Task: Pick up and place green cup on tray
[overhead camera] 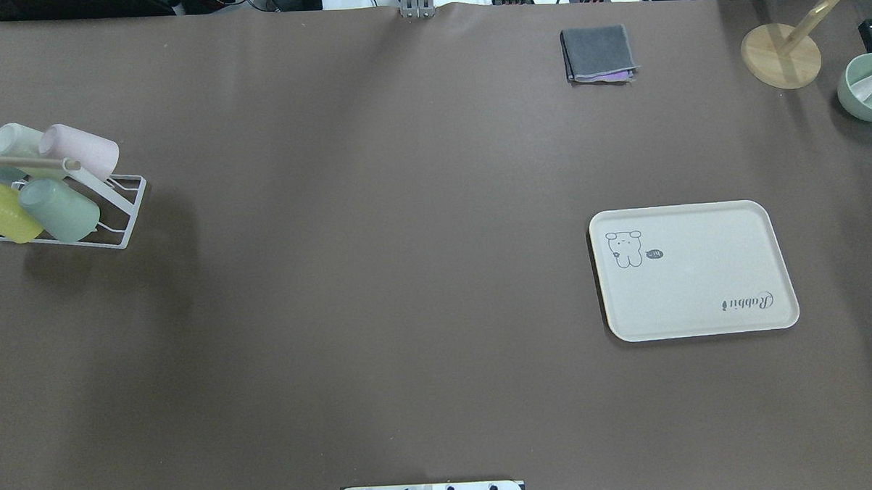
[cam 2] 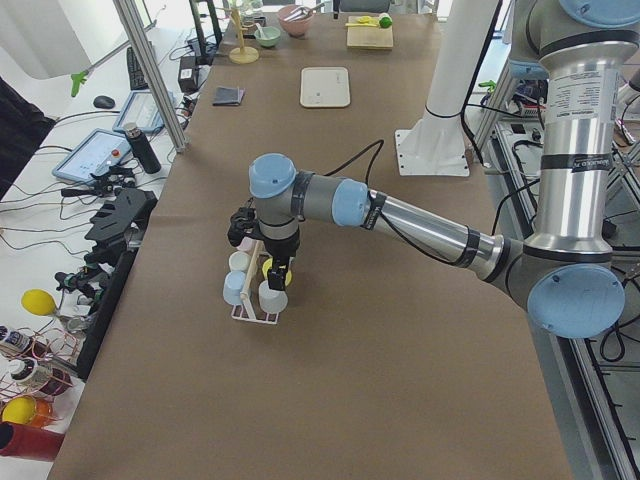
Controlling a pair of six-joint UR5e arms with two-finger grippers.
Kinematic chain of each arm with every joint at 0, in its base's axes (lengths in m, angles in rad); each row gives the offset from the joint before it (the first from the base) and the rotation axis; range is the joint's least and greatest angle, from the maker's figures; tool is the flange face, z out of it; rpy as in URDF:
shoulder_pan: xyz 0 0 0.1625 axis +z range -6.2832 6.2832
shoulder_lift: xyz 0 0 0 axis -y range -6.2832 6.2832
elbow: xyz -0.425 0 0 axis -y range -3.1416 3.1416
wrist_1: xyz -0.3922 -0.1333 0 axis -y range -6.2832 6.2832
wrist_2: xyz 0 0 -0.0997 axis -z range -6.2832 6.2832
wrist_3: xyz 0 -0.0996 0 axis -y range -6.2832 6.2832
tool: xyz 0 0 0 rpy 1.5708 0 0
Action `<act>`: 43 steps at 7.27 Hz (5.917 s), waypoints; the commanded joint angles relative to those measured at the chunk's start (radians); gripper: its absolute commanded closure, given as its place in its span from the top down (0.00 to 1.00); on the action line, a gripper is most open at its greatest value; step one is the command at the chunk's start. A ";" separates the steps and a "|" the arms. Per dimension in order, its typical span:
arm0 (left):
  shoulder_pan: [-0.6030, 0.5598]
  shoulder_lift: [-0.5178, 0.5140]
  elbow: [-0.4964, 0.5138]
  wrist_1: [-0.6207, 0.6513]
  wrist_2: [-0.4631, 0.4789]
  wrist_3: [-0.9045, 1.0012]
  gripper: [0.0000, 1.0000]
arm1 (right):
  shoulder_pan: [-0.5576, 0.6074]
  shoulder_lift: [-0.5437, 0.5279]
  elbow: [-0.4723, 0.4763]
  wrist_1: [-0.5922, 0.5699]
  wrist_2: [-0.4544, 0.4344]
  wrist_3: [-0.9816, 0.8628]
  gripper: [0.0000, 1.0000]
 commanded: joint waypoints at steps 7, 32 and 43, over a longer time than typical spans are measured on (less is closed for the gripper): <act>0.519 -0.311 -0.094 0.222 0.526 0.025 0.97 | -0.393 0.281 -0.233 0.521 -0.070 0.709 0.98; 1.279 0.095 -0.072 0.152 1.763 0.501 0.97 | -0.473 0.195 -0.251 0.645 -0.098 0.682 0.22; 1.245 0.091 0.040 0.156 1.882 0.503 0.98 | -0.478 0.368 -0.189 0.432 0.002 0.700 0.00</act>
